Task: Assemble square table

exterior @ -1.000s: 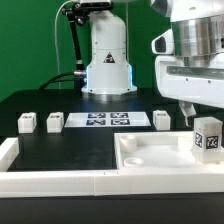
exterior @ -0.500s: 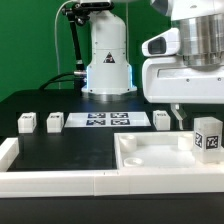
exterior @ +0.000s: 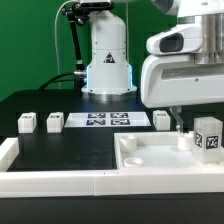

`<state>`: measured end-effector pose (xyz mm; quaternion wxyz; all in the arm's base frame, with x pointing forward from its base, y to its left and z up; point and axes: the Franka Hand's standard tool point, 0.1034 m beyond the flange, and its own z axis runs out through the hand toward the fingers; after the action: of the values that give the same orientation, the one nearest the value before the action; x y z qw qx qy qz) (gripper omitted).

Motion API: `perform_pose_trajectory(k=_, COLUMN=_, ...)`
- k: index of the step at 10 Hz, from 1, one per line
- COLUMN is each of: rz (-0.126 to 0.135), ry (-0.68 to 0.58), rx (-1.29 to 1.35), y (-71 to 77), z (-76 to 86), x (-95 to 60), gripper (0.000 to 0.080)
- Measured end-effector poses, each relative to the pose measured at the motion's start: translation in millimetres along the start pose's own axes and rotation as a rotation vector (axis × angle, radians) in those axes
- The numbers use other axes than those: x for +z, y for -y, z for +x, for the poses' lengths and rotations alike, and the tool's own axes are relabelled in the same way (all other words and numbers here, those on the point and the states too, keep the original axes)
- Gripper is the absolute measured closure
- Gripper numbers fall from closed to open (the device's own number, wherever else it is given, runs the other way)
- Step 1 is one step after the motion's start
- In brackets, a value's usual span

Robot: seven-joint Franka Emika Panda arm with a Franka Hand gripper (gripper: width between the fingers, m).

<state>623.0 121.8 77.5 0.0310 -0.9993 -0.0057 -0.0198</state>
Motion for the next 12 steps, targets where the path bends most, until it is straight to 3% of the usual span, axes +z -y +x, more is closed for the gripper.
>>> perform_pose_trajectory(k=3, rz=-0.001, ry=-0.001, rx=-0.132, y=-0.7, z=0.3, x=0.0, gripper=0.0175)
perform_pose_trajectory(k=4, rz=-0.001, ry=-0.001, rx=-0.127, y=-0.6, z=0.2, x=0.0, gripper=0.0305)
perform_pose_trajectory(k=5, rz=-0.001, ry=-0.001, rx=-0.128, y=-0.6, z=0.2, x=0.0, gripper=0.0305)
perform_pose_trajectory(k=6, rz=-0.001, ry=-0.002, rx=-0.121, y=-1.6, z=0.7, x=-0.3, gripper=0.0503)
perform_pose_trajectory(k=9, rz=-0.001, ry=-0.002, rx=-0.076, y=-2.6, z=0.6, x=0.1, gripper=0.0508)
perform_pose_trajectory(k=12, rz=0.005, ry=-0.011, rx=0.238, y=-3.2, z=0.1, x=0.6, gripper=0.0508)
